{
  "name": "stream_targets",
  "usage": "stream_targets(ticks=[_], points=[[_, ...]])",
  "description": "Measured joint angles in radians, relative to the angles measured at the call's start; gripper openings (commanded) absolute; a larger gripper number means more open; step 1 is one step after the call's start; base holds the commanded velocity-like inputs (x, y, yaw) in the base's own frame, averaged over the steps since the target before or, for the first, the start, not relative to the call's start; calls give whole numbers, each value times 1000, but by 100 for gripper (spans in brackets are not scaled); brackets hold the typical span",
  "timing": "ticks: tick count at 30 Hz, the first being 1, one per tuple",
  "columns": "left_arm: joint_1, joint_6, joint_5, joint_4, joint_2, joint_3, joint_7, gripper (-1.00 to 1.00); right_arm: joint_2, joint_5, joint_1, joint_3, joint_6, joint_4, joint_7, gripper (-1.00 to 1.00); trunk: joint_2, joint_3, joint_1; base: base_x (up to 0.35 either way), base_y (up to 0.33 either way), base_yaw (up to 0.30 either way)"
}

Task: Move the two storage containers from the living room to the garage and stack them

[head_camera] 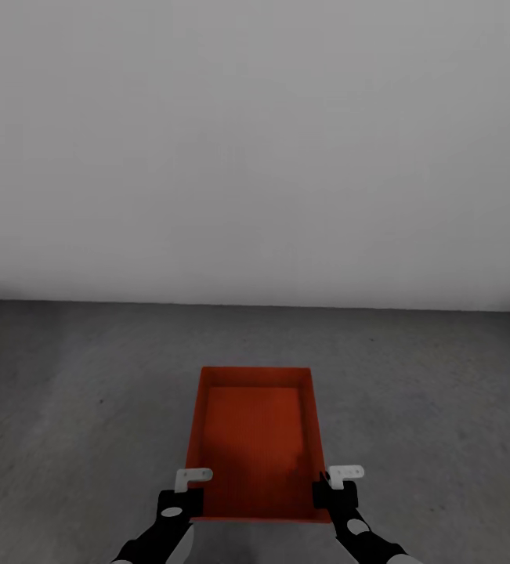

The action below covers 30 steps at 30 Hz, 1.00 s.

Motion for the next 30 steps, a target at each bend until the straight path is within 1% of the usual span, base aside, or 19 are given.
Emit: stream_targets(ticks=[9, 18, 19, 20, 24, 27, 30], points=[[0, 0, 0, -2, 0, 0, 0, -100, 0, -4, 0, 3, -2, 0, 0, -100, 0, 0, 0, 15, 0, 8], [0, 0, 1, -1, 0, 0, 0, -100, 0, -4, 0, 4, -1, 0, 0, -100, 0, 0, -1, 263, 0, 0], [0, 0, 1, -1, 0, 0, 0, -100, 0, -4, 0, 3, -1, 0, 0, -100, 0, 0, -1, 0, 0, 0], [0, -3, -3, -5, 3, 1, -2, -100, 3, -31, 0, 31, -12, 1, -9, -100, 0, 0, 0, 0, 0, 0], [0, -3, -17, -7, 3, 1, -4, -100, 3, -126, 0, 113, -40, 21, -12, -100, 0, 0, 0, 0, 0, 0], [0, -3, -18, -6, 4, 2, -5, -100, 4, -198, -1, 186, -41, 22, -22, -100, 0, 0, 0, 0, 0, 0], [0, -3, -20, -6, 4, -5, -4, -100, 4, -267, -1, 244, -61, 38, -19, -100, 0, 0, 0, 0, 0, 0]])
